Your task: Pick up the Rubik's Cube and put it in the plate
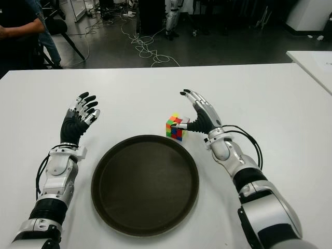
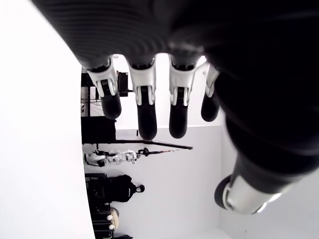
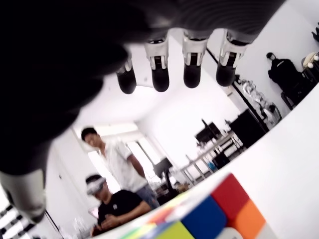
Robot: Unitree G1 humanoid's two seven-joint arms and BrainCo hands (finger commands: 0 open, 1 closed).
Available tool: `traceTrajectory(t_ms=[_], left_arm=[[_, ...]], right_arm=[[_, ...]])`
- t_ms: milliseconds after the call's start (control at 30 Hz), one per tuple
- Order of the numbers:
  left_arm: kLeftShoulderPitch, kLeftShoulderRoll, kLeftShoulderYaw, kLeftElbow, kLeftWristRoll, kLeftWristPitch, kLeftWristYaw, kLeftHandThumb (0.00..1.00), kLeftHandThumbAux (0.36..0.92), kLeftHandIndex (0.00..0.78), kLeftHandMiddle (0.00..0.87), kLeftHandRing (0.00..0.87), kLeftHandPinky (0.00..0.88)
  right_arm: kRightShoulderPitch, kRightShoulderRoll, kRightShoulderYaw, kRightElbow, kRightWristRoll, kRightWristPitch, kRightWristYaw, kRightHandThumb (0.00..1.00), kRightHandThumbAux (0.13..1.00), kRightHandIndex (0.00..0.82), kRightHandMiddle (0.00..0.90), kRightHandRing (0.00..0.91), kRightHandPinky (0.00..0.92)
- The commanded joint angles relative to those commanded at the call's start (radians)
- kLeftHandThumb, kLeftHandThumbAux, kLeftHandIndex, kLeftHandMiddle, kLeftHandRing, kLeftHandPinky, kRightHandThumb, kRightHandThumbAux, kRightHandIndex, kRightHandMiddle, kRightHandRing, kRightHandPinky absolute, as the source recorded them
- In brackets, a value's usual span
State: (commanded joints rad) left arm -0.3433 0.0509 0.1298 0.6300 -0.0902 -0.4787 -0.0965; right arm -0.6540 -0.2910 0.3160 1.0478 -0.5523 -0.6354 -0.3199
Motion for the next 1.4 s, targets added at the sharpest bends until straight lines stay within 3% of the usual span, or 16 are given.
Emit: traceTrajectory(t_ms=[367, 667, 1133, 1400], left_arm=[[0.002, 0.0, -0.002, -0.005, 0.004, 0.013, 0.006, 0.001, 0.745, 0.132, 0.186, 0.146, 0.088], [0.0, -0.006, 0.004, 0.006, -0.004, -0.009, 0.005, 0.003, 0.734, 0.142, 0.2, 0.16, 0.091], [-0.001, -0.002, 0.003, 0.012, 0.001, -0.013, -0.001, 0.01, 0.749, 0.145, 0.203, 0.161, 0.094], [-0.003, -0.007, 0.009, 0.019, -0.011, -0.019, -0.007, 0.021, 0.76, 0.142, 0.197, 0.154, 0.089]], right_arm=[[0.013, -0.014, 0.03, -0.053, -0.012, 0.065, 0.06, 0.0, 0.581, 0.0, 0.008, 0.004, 0.002], [0.024, -0.026, 0.052, -0.102, -0.02, 0.123, 0.12, 0.0, 0.612, 0.0, 0.0, 0.0, 0.0], [0.031, -0.027, 0.055, -0.112, -0.016, 0.123, 0.114, 0.0, 0.628, 0.0, 0.002, 0.0, 0.0], [0.027, -0.025, 0.06, -0.119, -0.013, 0.165, 0.162, 0.0, 0.627, 0.0, 0.004, 0.0, 0.0]])
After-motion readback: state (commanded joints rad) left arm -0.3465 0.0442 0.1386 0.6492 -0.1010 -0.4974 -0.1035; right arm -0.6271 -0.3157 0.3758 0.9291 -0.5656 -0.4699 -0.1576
